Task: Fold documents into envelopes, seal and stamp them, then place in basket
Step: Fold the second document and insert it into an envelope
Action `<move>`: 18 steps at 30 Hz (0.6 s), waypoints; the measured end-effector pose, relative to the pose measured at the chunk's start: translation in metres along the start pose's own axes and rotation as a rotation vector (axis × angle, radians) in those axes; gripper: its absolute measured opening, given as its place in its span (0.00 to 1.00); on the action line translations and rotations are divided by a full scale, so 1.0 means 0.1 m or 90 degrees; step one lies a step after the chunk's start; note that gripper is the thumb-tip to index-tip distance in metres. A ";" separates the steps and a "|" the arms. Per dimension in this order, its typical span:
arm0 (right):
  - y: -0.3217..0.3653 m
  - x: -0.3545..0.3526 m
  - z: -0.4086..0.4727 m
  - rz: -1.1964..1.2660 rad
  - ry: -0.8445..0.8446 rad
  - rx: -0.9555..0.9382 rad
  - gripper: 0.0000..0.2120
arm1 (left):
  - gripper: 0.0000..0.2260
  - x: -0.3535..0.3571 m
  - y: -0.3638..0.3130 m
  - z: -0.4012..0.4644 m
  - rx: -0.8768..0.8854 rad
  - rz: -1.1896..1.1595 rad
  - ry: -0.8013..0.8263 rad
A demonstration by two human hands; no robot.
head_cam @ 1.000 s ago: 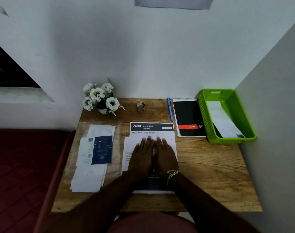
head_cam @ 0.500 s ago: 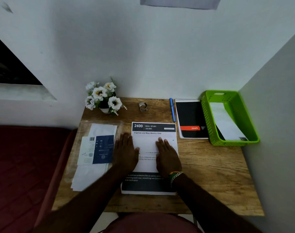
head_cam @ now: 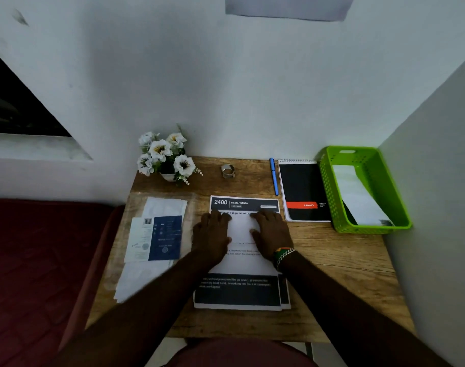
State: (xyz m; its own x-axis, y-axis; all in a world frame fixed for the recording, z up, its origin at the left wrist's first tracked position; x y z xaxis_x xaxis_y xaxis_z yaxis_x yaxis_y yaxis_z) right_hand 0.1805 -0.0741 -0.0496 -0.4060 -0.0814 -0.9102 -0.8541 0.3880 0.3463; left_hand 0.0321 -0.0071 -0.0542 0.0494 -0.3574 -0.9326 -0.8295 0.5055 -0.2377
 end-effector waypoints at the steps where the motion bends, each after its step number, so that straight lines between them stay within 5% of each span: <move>1: -0.01 -0.01 0.04 -0.002 0.007 0.004 0.25 | 0.27 -0.01 0.00 0.01 -0.002 0.001 0.006; 11: -0.05 -0.08 0.21 0.111 0.050 0.053 0.07 | 0.33 0.02 0.01 0.02 -0.019 -0.038 0.060; 18: 0.00 -0.19 0.20 0.243 0.030 0.032 0.02 | 0.15 -0.17 -0.19 0.05 0.010 -0.072 -0.054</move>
State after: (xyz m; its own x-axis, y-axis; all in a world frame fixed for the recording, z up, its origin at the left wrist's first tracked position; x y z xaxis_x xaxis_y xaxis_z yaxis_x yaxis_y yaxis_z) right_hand 0.1946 -0.0547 -0.0370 -0.7070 0.0350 -0.7064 -0.6227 0.4427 0.6452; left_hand 0.0499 -0.0064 -0.0351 0.1900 -0.3459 -0.9189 -0.8072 0.4777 -0.3467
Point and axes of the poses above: each hand's wrist, its own z-axis towards the middle knuckle, its own x-axis out of the palm, y = z × x, the point moved 7 cm from there along z, towards the middle knuckle, and after that the axes turned 2 degrees about z, right-handed, at the moved point
